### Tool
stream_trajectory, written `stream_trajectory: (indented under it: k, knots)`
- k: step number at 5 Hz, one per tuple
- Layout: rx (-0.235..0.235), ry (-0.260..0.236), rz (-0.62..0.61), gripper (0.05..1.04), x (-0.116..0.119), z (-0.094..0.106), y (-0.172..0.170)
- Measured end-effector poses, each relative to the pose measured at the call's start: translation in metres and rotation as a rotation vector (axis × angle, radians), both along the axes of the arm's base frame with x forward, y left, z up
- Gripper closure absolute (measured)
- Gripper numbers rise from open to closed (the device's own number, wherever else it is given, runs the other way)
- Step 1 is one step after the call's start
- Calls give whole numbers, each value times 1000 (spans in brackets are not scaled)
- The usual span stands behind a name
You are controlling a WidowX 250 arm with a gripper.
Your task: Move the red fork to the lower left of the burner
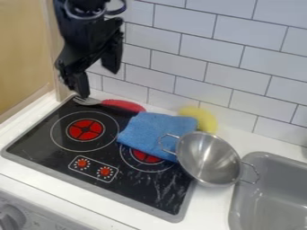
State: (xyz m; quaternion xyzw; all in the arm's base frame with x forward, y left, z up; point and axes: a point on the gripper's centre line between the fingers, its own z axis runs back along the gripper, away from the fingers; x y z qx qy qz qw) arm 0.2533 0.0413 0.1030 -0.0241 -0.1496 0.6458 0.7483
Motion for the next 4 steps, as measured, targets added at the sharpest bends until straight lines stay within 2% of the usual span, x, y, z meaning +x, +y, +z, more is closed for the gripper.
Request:
stream_trajectory:
  k: [1, 2, 4]
  knots:
    - [-80, 33, 137, 84, 3, -17, 7]
    - [-104, 47, 170, 84, 20, -24, 9]
    - [-104, 94, 191, 84, 48, -34, 14]
